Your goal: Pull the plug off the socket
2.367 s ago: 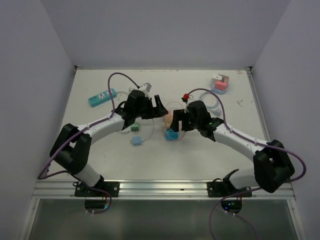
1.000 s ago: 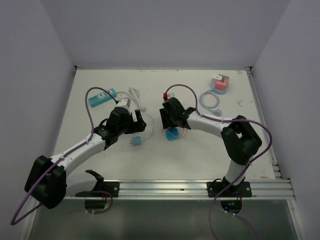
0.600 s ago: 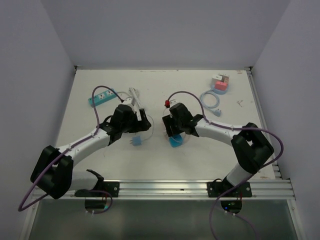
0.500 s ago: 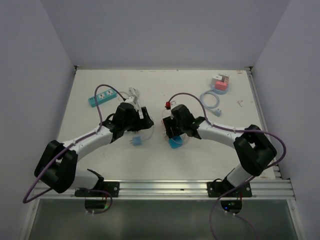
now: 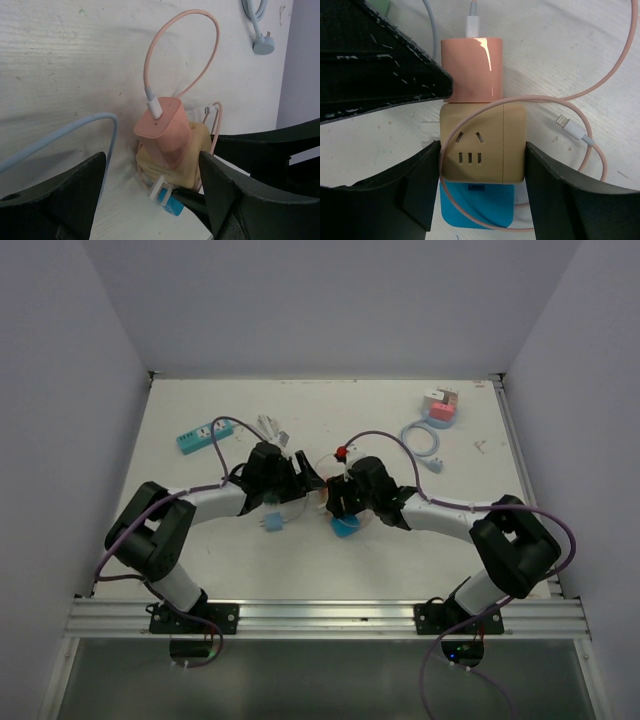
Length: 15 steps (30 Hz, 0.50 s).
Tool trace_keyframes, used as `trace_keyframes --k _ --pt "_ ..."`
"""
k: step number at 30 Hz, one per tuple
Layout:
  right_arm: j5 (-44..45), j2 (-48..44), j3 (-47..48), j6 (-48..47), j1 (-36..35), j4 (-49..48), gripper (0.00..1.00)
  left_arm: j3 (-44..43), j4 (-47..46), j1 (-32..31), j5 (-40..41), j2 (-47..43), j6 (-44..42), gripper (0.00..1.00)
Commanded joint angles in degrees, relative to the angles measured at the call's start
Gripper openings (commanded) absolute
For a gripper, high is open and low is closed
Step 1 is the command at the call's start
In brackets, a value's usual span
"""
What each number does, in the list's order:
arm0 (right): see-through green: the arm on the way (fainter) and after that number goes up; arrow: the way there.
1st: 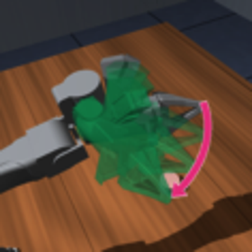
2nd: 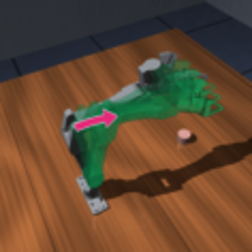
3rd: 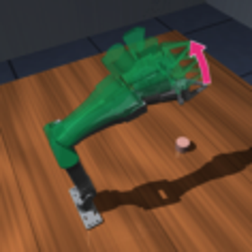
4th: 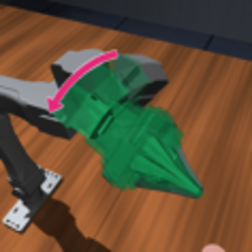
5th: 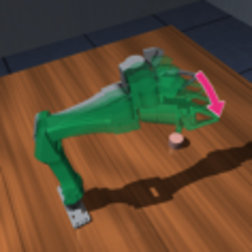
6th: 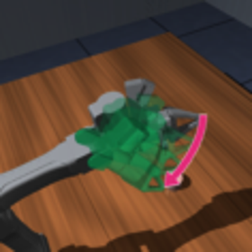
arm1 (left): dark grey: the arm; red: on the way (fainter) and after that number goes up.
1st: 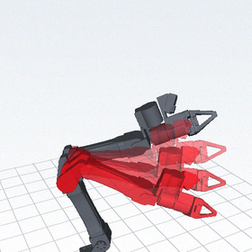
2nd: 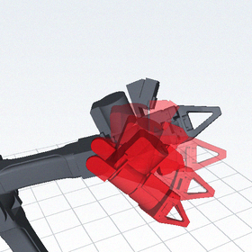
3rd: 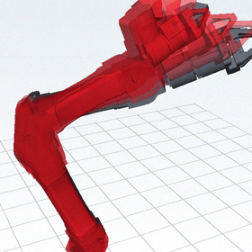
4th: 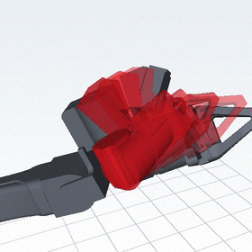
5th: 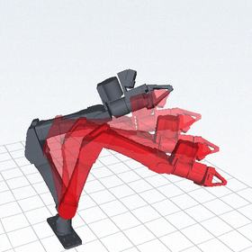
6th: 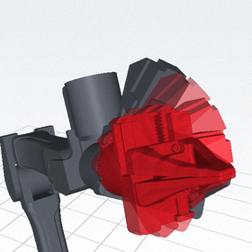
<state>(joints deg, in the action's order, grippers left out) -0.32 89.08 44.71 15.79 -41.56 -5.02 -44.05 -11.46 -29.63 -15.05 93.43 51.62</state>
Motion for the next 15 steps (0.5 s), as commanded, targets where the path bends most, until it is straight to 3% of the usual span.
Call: trace_keyframes --k 1,11,15 --pt "-2.93 -1.45 -1.46 2.31 0.34 -7.72 0.00 -1.74 -7.78 0.27 -3.23 1.23 4.10 0.78" --pt "-5.92 -0.22 -2.70 3.90 1.22 -10.98 0.00 -1.21 -12.08 0.27 -3.58 4.57 6.83 0.73" --pt "-7.06 -0.13 -2.87 3.81 1.22 -11.60 0.00 0.19 -14.90 0.27 -3.50 5.71 8.32 0.66"
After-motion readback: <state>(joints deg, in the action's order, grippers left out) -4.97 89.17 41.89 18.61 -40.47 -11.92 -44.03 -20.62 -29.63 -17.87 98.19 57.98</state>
